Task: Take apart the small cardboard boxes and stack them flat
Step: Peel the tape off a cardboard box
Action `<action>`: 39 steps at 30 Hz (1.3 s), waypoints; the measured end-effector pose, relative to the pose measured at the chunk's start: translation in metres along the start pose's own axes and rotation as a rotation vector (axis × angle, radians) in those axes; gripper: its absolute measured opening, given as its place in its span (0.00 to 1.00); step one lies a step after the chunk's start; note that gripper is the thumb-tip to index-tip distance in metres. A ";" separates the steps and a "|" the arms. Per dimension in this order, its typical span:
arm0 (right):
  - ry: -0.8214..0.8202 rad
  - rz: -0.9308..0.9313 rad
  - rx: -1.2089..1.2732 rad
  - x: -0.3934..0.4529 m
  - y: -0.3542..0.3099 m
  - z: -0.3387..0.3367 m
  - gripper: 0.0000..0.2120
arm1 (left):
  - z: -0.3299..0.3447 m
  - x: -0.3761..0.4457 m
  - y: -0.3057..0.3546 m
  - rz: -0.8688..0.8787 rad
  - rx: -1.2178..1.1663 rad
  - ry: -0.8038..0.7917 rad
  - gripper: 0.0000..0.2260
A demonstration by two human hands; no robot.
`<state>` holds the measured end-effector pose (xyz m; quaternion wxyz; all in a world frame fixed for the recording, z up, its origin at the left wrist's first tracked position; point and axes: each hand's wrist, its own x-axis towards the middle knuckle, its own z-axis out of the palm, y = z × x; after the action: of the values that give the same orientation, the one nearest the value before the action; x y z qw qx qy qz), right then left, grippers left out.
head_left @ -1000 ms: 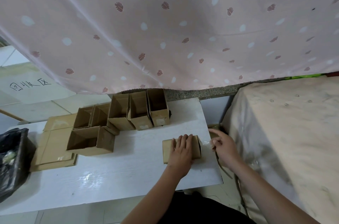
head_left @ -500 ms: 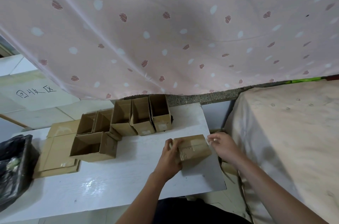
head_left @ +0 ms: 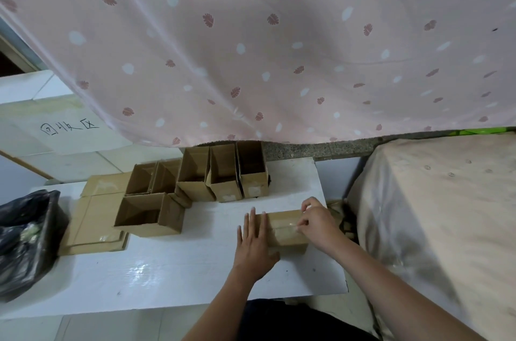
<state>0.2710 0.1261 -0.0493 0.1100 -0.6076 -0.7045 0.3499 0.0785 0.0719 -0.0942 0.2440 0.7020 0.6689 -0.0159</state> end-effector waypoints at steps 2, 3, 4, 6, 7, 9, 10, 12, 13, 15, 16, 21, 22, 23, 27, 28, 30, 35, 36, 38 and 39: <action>-0.009 -0.016 -0.008 0.001 -0.005 0.000 0.07 | 0.003 0.004 0.007 0.030 0.069 0.015 0.44; -0.010 -0.022 -0.001 0.002 -0.006 0.000 0.11 | 0.005 0.006 0.010 0.048 0.088 0.020 0.43; -0.011 -0.025 0.007 0.002 -0.006 0.000 0.14 | 0.008 0.007 0.012 0.062 0.101 0.018 0.41; -0.011 -0.027 -0.016 0.003 -0.006 0.003 0.15 | 0.014 0.006 0.014 0.073 0.113 0.018 0.40; -0.012 -0.018 -0.029 0.004 -0.006 0.005 0.14 | 0.015 0.006 0.013 0.074 0.107 0.025 0.39; -0.024 0.016 -0.039 0.007 -0.005 0.008 0.12 | 0.016 0.008 0.011 0.077 0.089 0.026 0.38; -0.039 0.036 -0.034 0.008 -0.006 0.010 0.12 | 0.015 0.009 0.010 0.077 0.092 0.019 0.38; -0.077 0.070 0.007 0.008 -0.008 0.014 0.11 | 0.014 0.010 0.010 0.071 0.119 0.008 0.38; -0.090 0.081 0.034 0.008 -0.010 0.016 0.10 | 0.014 0.010 0.011 0.064 0.132 0.004 0.38; -0.106 0.092 0.090 0.009 -0.013 0.021 0.10 | 0.015 0.010 0.014 0.050 0.134 -0.006 0.37; -0.112 0.096 0.110 0.009 -0.013 0.023 0.09 | 0.015 0.010 0.015 0.043 0.130 -0.012 0.37; -0.136 0.039 0.116 0.012 -0.020 0.026 0.12 | 0.013 0.008 0.018 0.029 0.156 -0.027 0.37; -0.133 0.022 0.109 0.012 -0.021 0.026 0.15 | 0.012 0.008 0.019 0.027 0.160 -0.031 0.36; -0.128 0.013 0.101 0.013 -0.022 0.027 0.16 | 0.012 0.008 0.019 0.023 0.165 -0.036 0.36; -0.113 -0.009 0.131 0.012 -0.026 0.025 0.17 | 0.010 0.008 0.019 0.021 0.201 -0.072 0.34; -0.125 -0.012 0.158 0.011 -0.027 0.024 0.19 | 0.010 0.008 0.019 0.033 0.211 -0.075 0.33; -0.215 -0.040 0.185 0.008 -0.030 0.022 0.25 | 0.010 0.008 0.019 0.049 0.213 -0.075 0.31; -0.312 -0.139 -0.036 0.006 -0.039 0.028 0.18 | 0.012 0.005 0.019 0.034 0.258 -0.054 0.34; -0.270 -0.141 -0.075 0.006 -0.041 0.028 0.12 | 0.013 0.004 0.018 0.040 0.248 -0.052 0.34; -0.186 -0.146 -0.105 0.007 -0.039 0.026 0.04 | 0.012 0.003 0.018 0.051 0.232 -0.051 0.35; -0.154 -0.146 -0.108 0.007 -0.037 0.024 0.02 | 0.013 0.002 0.017 0.050 0.220 -0.047 0.35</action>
<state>0.2264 0.1233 -0.0460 0.0479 -0.5310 -0.7712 0.3479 0.0988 0.0696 -0.1008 0.1813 0.7404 0.6396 -0.0997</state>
